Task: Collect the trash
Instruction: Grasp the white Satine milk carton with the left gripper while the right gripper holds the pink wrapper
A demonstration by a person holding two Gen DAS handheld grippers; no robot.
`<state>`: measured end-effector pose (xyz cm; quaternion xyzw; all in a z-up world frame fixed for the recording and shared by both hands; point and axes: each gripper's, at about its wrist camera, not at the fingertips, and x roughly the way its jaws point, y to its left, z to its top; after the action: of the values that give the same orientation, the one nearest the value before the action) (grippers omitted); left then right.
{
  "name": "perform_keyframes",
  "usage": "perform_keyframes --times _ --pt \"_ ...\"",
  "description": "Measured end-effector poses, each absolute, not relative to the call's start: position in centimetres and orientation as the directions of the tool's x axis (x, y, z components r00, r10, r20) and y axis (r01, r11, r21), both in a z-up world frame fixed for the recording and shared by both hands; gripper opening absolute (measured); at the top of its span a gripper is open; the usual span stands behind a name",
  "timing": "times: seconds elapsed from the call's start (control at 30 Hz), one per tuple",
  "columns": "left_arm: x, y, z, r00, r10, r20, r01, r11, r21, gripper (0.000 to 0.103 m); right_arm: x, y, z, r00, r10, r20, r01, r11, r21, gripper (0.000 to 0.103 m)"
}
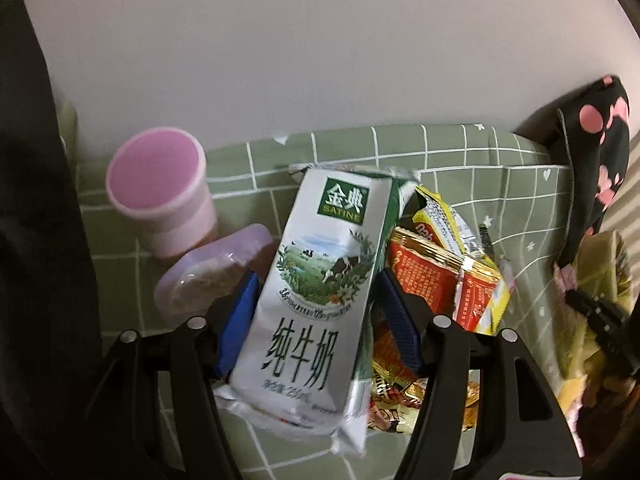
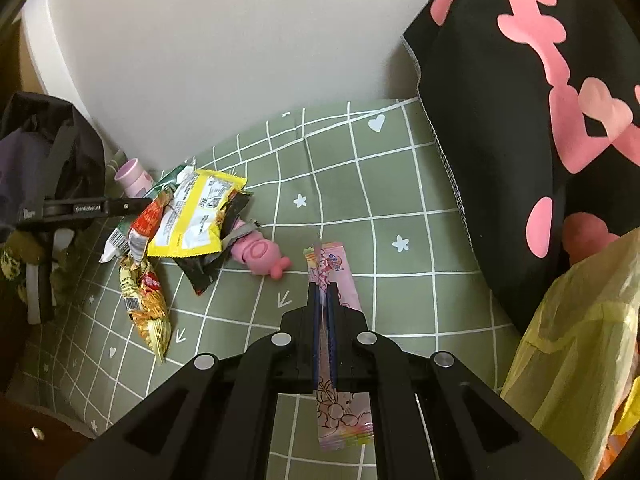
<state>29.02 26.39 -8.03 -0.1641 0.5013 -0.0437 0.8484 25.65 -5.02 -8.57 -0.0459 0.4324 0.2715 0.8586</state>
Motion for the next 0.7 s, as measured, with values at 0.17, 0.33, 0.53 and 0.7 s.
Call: perform_keyframes --times 0.17,0.33,0.53,0.7 --pt "28.0 26.0 -5.9 0.543 -0.199 -0.816 -0.139 0.937 -0.322 0.050 25.4 -4.9 -7.7 0.496 0.427 -0.756 -0.513 0.847 0.141 0.006" --pt "27.2 24.6 -2.8 0.596 -0.189 -0.781 -0.107 0.945 -0.310 0.050 25.4 -4.9 -6.4 0.517 0.418 -0.747 -0.527 0.843 0.108 0.006" --pt "27.1 22.5 0.9 0.657 -0.192 -0.729 -0.042 0.956 -0.289 0.050 26.4 -5.0 -5.6 0.533 0.402 -0.745 -0.508 0.856 0.098 0.006" --pt "27.2 21.5 3.5 0.697 -0.223 -0.681 0.009 0.953 -0.302 0.050 26.7 -4.6 -3.9 0.561 0.399 -0.725 -0.504 0.860 0.083 0.005"
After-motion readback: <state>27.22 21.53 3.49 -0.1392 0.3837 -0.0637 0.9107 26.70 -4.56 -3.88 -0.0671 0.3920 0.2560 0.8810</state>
